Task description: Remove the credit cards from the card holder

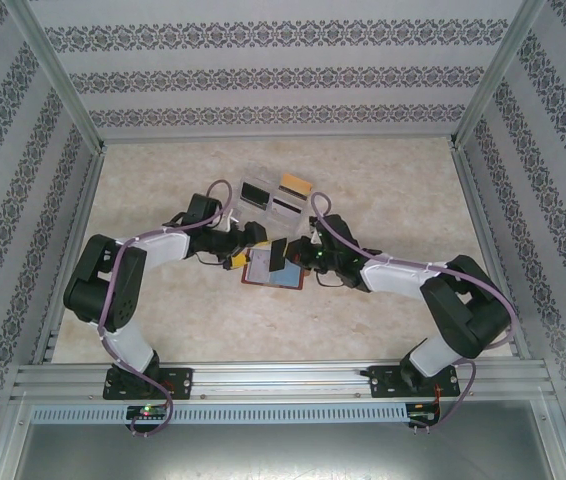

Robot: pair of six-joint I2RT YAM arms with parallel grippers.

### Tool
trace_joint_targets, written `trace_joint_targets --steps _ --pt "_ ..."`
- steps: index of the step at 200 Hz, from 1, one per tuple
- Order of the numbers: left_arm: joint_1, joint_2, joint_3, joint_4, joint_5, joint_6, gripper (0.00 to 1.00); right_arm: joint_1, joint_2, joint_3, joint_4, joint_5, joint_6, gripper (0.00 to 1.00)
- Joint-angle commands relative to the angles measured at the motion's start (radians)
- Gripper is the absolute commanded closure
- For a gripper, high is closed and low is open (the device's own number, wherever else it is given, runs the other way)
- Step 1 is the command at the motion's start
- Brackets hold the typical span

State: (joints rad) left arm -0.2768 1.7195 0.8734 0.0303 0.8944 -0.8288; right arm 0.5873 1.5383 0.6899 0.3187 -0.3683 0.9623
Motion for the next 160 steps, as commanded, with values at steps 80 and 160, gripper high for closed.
trace_joint_targets --steps 80,160 --pt "0.011 -0.078 -0.042 0.516 0.230 -0.254 0.27 -0.099 -0.071 -0.006 0.294 -0.311 0.097 1.00" --pt "0.008 -0.094 -0.056 0.654 0.255 -0.347 0.80 -0.100 -0.012 0.003 0.424 -0.345 0.186 1.00"
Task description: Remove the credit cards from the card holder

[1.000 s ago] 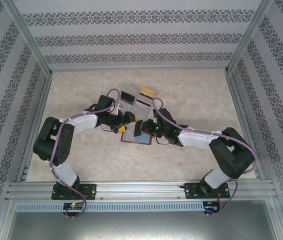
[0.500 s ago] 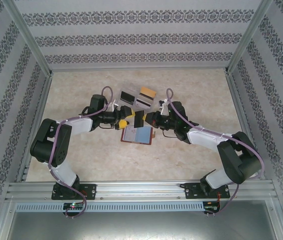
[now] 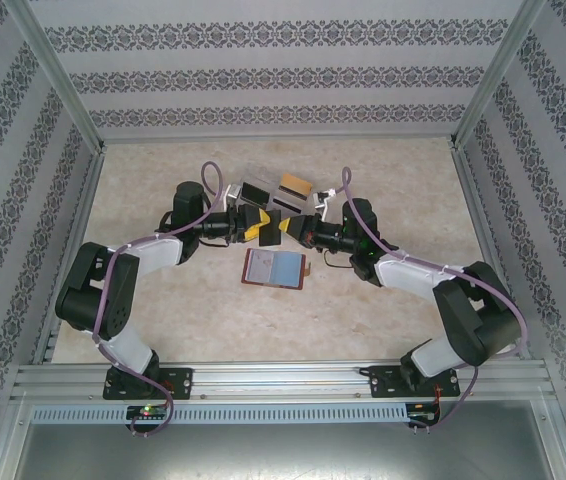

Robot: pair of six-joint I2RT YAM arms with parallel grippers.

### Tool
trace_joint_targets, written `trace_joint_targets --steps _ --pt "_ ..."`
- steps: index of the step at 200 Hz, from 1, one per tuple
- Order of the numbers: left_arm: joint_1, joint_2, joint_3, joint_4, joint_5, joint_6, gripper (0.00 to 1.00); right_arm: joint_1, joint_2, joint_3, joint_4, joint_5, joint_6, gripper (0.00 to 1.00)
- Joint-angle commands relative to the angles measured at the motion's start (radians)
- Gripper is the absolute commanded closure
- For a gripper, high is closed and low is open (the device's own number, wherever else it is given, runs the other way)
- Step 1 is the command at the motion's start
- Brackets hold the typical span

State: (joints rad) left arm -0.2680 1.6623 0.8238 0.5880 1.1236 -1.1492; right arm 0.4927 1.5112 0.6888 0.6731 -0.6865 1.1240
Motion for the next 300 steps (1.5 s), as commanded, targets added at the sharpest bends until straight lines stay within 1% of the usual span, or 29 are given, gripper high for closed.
trace_joint_targets --steps 1,10,17,22,26,31,43,53,72,82,105,134,169,184,205,216,237,269,300 --pt "0.000 -0.038 -0.006 0.096 0.025 -0.027 0.81 -0.005 0.015 0.005 0.069 -0.027 0.025 1.00" --pt "-0.001 -0.046 -0.005 0.096 0.021 -0.027 0.88 -0.005 0.015 0.007 0.069 -0.024 0.026 1.00" --pt "0.000 -0.050 -0.005 0.093 0.018 -0.029 0.96 -0.003 0.017 0.009 0.069 -0.023 0.029 1.00" --pt "0.000 -0.053 -0.003 0.090 0.017 -0.029 1.00 -0.002 0.018 0.010 0.069 -0.023 0.033 1.00" --pt "-0.001 -0.054 0.000 0.088 0.015 -0.029 1.00 -0.002 0.020 0.011 0.069 -0.024 0.037 1.00" --pt "0.001 -0.057 0.001 0.081 0.011 -0.028 1.00 -0.002 0.022 0.013 0.069 -0.025 0.045 0.96" --pt "-0.001 -0.065 0.006 0.066 0.000 -0.028 1.00 -0.001 0.028 0.018 0.069 -0.026 0.065 0.86" --pt "-0.001 -0.074 0.009 0.063 -0.010 -0.029 1.00 0.000 0.034 0.023 0.069 -0.027 0.080 0.73" --pt "0.001 -0.095 0.008 0.045 -0.041 -0.027 1.00 0.004 0.051 0.038 0.069 -0.029 0.105 0.58" --pt "0.001 -0.101 0.008 0.036 -0.061 -0.030 1.00 0.009 0.059 0.047 0.092 -0.027 0.115 0.54" --pt "0.001 -0.110 0.008 0.038 -0.096 -0.053 1.00 0.028 0.078 0.075 0.099 -0.015 0.132 0.50" --pt "0.002 -0.124 0.009 0.000 -0.136 -0.045 1.00 0.039 0.099 0.077 0.153 0.004 0.171 0.50" --pt "0.006 -0.140 0.003 -0.014 -0.166 -0.051 1.00 0.044 0.115 0.063 0.203 0.018 0.205 0.55" --pt "0.010 -0.139 0.002 -0.015 -0.167 -0.059 1.00 0.043 0.120 0.063 0.221 0.021 0.216 0.58" --pt "0.018 -0.143 -0.016 0.030 -0.164 -0.099 1.00 0.045 0.127 0.063 0.250 0.027 0.232 0.63" --pt "0.019 -0.152 -0.019 0.022 -0.165 -0.096 1.00 0.049 0.127 0.062 0.253 0.034 0.233 0.66" --pt "0.025 -0.168 -0.024 0.000 -0.174 -0.086 1.00 0.053 0.133 0.066 0.260 0.038 0.240 0.74" --pt "0.025 -0.172 -0.025 -0.001 -0.175 -0.096 1.00 0.061 0.142 0.074 0.267 0.038 0.244 0.82" --pt "0.027 -0.176 -0.029 -0.002 -0.180 -0.102 1.00 0.061 0.149 0.071 0.272 0.041 0.241 0.91"
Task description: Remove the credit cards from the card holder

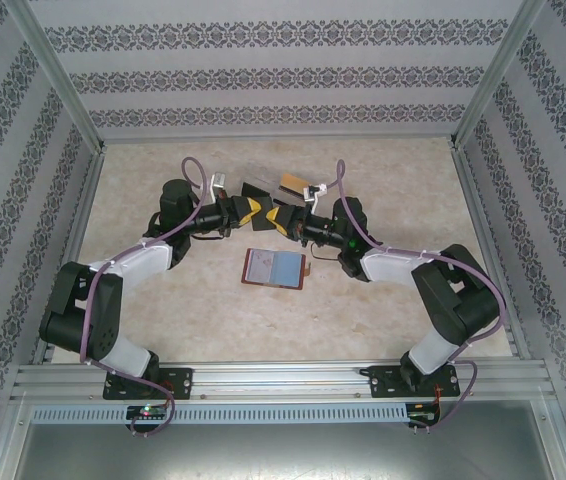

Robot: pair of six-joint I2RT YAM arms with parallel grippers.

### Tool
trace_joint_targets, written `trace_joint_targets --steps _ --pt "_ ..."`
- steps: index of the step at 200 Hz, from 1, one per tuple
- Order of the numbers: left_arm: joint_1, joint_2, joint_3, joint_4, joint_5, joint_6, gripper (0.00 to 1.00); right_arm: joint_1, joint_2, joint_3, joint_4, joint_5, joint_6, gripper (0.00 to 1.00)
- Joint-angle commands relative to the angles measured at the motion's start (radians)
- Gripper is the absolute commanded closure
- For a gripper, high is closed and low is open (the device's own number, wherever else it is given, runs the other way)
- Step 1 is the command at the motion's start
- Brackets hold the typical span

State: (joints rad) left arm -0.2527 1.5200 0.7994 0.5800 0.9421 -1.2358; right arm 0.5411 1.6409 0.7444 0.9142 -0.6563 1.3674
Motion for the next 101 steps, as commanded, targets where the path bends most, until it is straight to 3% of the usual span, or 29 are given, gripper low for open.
trace_joint_targets --steps 1,32,66,79,101 --pt "0.011 -0.033 -0.004 0.006 0.001 -0.016 1.00 0.012 0.019 0.015 0.030 0.010 -0.003 0.91" --pt "0.015 -0.038 0.000 -0.025 -0.004 -0.005 0.98 0.012 0.023 0.022 0.016 0.015 -0.024 1.00" --pt "0.036 -0.064 0.019 -0.250 -0.057 0.104 0.39 0.013 0.016 0.051 -0.105 0.034 -0.122 1.00" --pt "0.052 -0.082 0.024 -0.356 -0.091 0.163 0.25 0.013 0.016 0.073 -0.185 0.046 -0.180 1.00" --pt "0.089 -0.110 0.036 -0.534 -0.161 0.252 0.13 0.014 0.021 0.131 -0.343 0.072 -0.292 1.00"
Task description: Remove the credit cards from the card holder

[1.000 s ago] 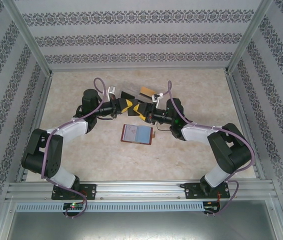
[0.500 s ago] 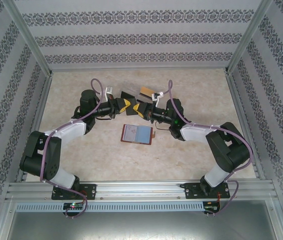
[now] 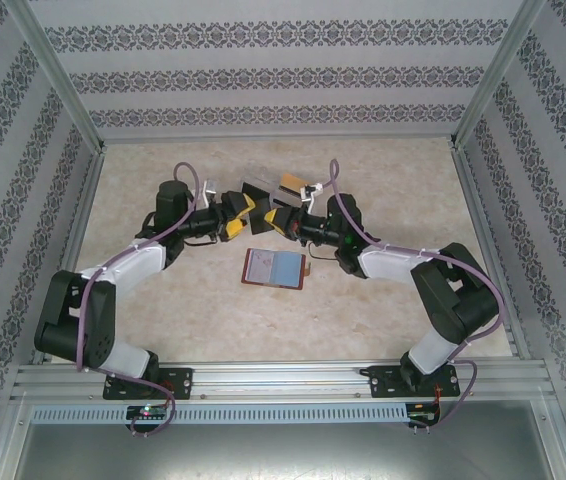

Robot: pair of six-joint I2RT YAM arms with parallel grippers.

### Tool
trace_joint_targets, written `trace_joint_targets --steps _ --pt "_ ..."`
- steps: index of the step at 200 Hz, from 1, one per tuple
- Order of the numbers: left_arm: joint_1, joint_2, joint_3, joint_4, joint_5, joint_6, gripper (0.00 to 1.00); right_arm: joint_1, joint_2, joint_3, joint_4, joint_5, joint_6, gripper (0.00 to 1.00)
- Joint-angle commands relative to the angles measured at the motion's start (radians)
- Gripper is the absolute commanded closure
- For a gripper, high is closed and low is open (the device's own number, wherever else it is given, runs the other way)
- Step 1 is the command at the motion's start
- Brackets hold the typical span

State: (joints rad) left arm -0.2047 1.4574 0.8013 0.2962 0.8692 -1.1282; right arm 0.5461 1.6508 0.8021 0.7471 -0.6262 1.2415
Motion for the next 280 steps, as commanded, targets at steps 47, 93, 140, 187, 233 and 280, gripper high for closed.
trace_joint_targets --steps 47,93,140,187,233,280 --pt "0.108 -0.084 0.073 -0.580 -0.210 0.295 0.01 0.016 0.060 0.249 -0.496 0.145 -0.438 1.00" --pt "0.181 -0.110 0.057 -0.674 -0.212 0.337 0.01 0.037 0.142 0.494 -0.820 0.311 -0.727 1.00" --pt "0.231 -0.142 0.043 -0.713 -0.218 0.368 0.01 0.040 0.271 0.737 -1.003 0.401 -0.991 1.00" --pt "0.246 -0.139 0.042 -0.713 -0.198 0.376 0.01 0.041 0.399 0.929 -1.094 0.420 -1.225 1.00" --pt "0.248 -0.132 0.046 -0.715 -0.178 0.388 0.01 0.054 0.546 1.152 -1.246 0.462 -1.485 1.00" --pt "0.248 -0.108 0.051 -0.697 -0.146 0.381 0.01 0.055 0.657 1.339 -1.370 0.492 -1.660 1.00"
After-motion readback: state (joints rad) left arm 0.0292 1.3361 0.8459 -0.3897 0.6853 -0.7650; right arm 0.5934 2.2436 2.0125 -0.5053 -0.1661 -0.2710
